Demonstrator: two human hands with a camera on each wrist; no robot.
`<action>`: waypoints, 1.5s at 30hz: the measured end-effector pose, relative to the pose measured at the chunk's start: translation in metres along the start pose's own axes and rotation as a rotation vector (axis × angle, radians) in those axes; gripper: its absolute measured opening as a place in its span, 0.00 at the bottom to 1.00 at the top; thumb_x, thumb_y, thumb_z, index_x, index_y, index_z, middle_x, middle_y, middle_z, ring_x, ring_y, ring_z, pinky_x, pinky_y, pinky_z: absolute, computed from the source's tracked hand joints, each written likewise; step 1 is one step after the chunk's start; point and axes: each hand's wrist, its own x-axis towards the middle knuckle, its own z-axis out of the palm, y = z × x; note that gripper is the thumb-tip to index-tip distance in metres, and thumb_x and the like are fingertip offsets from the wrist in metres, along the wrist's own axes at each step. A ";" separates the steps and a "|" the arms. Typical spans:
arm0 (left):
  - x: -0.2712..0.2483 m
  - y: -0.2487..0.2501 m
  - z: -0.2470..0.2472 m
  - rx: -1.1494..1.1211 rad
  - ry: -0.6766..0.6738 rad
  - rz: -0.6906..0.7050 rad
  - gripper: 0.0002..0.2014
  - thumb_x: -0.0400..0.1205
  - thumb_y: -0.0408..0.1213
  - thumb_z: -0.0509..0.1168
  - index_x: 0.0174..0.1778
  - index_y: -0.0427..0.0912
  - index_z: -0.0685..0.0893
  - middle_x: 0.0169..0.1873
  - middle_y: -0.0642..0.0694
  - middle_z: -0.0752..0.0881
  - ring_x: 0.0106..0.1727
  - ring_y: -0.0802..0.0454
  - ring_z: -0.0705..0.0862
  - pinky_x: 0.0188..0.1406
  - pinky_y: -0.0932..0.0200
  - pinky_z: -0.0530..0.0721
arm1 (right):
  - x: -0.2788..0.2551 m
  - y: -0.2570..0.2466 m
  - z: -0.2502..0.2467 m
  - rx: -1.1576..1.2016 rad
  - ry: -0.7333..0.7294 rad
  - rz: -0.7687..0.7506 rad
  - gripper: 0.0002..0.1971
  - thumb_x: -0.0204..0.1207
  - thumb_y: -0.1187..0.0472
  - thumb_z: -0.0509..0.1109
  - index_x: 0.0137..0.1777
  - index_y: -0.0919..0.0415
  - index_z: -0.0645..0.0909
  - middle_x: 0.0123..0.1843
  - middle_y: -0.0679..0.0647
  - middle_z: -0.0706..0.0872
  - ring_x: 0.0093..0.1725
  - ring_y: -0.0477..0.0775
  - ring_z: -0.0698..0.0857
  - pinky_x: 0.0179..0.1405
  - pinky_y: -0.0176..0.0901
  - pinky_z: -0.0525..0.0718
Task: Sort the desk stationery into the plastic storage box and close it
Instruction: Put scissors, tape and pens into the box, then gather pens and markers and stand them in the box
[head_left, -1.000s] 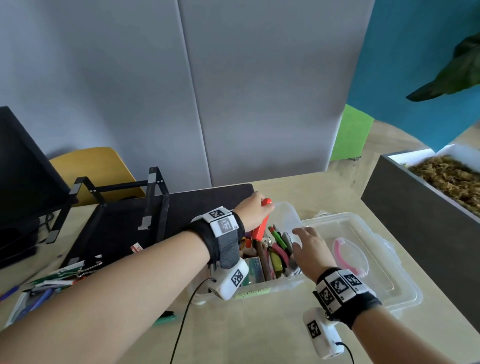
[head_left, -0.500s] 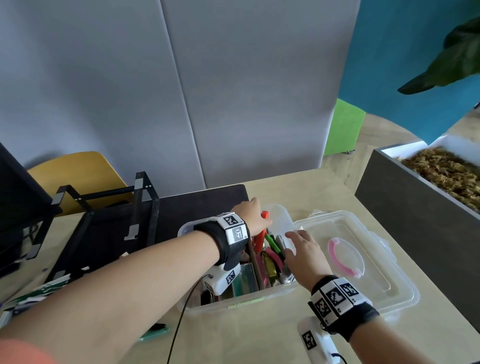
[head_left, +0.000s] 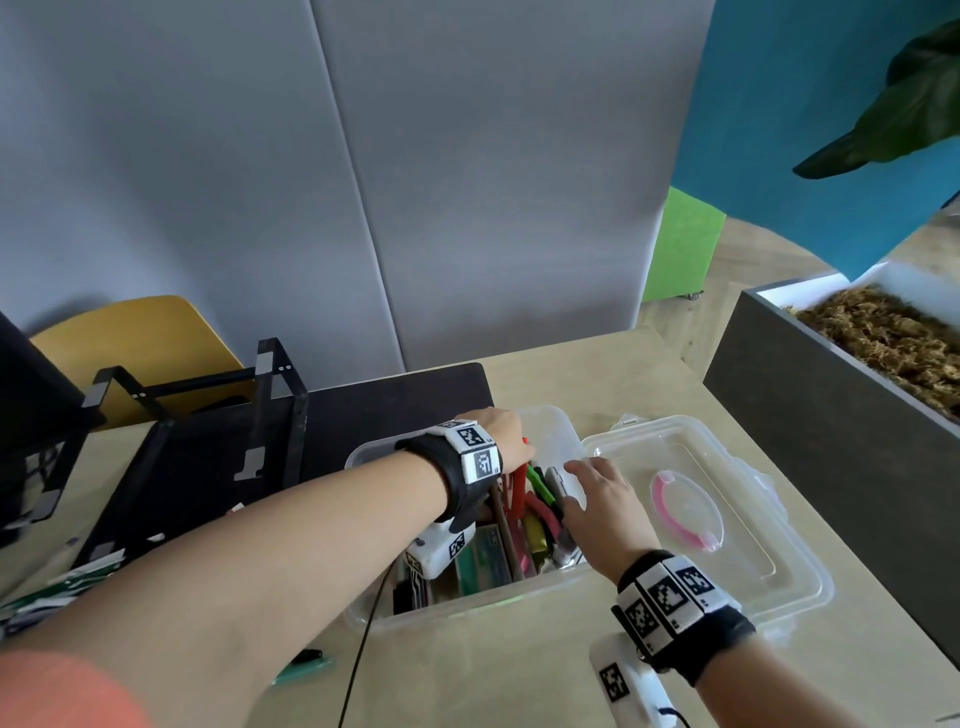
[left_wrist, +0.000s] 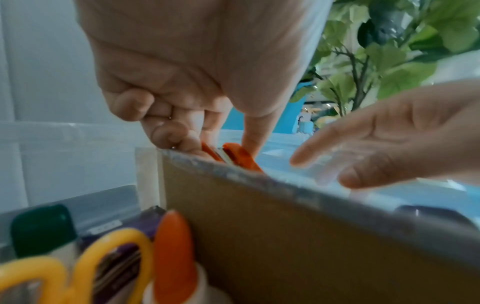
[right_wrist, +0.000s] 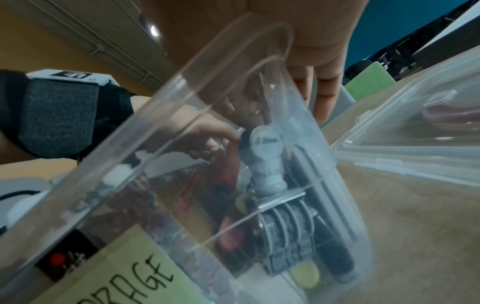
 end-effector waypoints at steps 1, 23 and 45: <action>0.001 0.000 0.001 0.038 -0.003 0.010 0.14 0.81 0.48 0.58 0.45 0.41 0.82 0.43 0.43 0.84 0.40 0.42 0.80 0.38 0.56 0.75 | 0.000 0.000 0.000 -0.003 -0.001 0.000 0.21 0.78 0.65 0.60 0.71 0.57 0.73 0.73 0.52 0.71 0.70 0.57 0.73 0.69 0.43 0.71; -0.035 -0.030 0.002 0.175 0.005 0.312 0.15 0.83 0.42 0.54 0.53 0.50 0.86 0.44 0.49 0.74 0.60 0.43 0.72 0.65 0.45 0.65 | 0.000 -0.005 -0.003 -0.079 -0.043 0.034 0.23 0.78 0.63 0.60 0.74 0.56 0.70 0.75 0.54 0.70 0.71 0.58 0.69 0.71 0.48 0.68; -0.166 -0.206 0.020 -0.253 0.202 0.020 0.10 0.83 0.46 0.59 0.49 0.51 0.86 0.50 0.52 0.83 0.55 0.51 0.82 0.59 0.51 0.78 | -0.049 -0.146 0.034 0.016 0.086 -0.378 0.06 0.76 0.62 0.67 0.49 0.60 0.85 0.51 0.51 0.82 0.48 0.49 0.79 0.51 0.36 0.74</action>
